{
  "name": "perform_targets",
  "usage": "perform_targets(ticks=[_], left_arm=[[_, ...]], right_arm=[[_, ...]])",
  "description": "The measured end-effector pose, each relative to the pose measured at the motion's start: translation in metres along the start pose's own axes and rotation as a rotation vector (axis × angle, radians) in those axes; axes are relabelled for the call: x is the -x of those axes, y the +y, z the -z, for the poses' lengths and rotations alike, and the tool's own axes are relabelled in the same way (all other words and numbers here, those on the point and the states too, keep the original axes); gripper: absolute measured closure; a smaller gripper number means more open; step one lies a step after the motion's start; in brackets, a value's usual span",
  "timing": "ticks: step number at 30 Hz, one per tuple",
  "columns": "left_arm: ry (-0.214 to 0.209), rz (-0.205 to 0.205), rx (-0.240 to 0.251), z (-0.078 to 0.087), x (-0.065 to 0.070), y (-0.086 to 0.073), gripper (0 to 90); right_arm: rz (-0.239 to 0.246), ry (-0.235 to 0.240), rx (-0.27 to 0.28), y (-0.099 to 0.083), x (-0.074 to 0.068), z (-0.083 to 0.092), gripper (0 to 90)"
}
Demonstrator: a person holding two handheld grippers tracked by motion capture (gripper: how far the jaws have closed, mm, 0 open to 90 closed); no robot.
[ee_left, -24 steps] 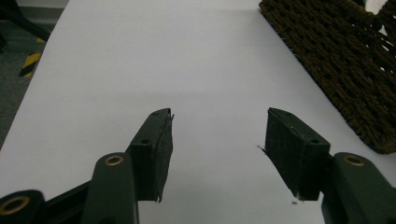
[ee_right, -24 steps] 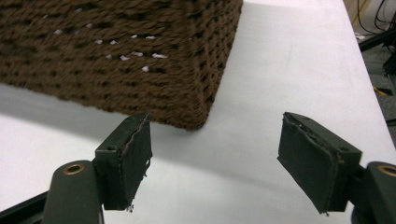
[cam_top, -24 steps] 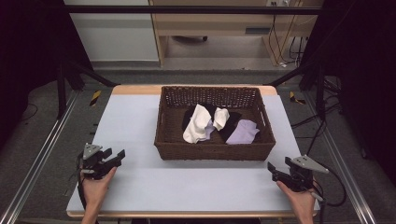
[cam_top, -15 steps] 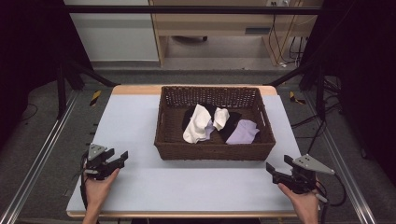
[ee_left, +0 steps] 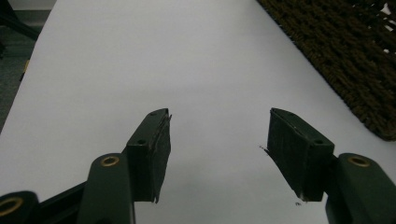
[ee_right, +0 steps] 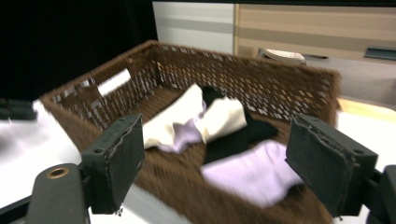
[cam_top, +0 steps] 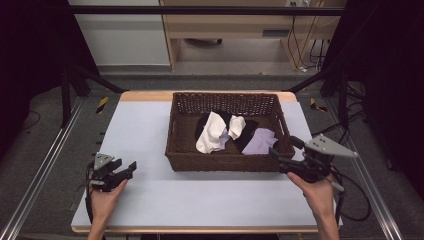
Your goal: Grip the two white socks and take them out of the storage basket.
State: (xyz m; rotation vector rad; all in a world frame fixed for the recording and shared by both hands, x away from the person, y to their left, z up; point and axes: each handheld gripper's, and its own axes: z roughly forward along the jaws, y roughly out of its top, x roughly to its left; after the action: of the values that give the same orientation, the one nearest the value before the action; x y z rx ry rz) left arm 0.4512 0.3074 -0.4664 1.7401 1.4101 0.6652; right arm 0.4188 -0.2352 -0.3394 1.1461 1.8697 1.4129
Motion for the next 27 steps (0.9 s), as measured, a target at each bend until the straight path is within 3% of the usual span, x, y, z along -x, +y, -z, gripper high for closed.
perform_targets(ticks=[6, 7, 9, 11, 13, 20, 22, 27], left_arm=[[0.007, 0.017, 0.003, 0.0, -0.005, 0.0, 38.9], [0.007, 0.017, 0.003, 0.0, -0.005, 0.0, 38.9], [0.003, 0.024, 0.0, -0.001, -0.007, -0.001, 38.9], [0.002, 0.023, -0.001, -0.002, -0.007, -0.001, 39.0], [0.002, 0.023, -0.002, -0.002, -0.007, 0.0, 39.1], [0.0, 0.016, -0.003, -0.003, -0.007, -0.001, 39.6], [-0.002, 0.014, -0.002, -0.003, -0.007, -0.001, 39.6], [-0.005, 0.002, 0.006, -0.001, -0.007, 0.0, 39.6]], right_arm=[[0.009, -0.013, -0.02, 0.027, -0.001, -0.042, 17.9], [0.009, -0.013, -0.02, 0.027, -0.001, -0.042, 17.9], [-0.003, 0.001, -0.012, 0.038, 0.004, -0.058, 17.9], [0.0, -0.003, -0.016, 0.042, 0.006, -0.063, 18.0], [0.024, -0.01, -0.025, 0.051, 0.011, -0.078, 19.0], [0.086, -0.018, -0.06, 0.064, 0.013, -0.115, 22.4], [0.09, -0.017, -0.063, 0.065, 0.012, -0.121, 23.0], [0.071, -0.009, -0.112, 0.065, 0.014, -0.156, 23.0]])
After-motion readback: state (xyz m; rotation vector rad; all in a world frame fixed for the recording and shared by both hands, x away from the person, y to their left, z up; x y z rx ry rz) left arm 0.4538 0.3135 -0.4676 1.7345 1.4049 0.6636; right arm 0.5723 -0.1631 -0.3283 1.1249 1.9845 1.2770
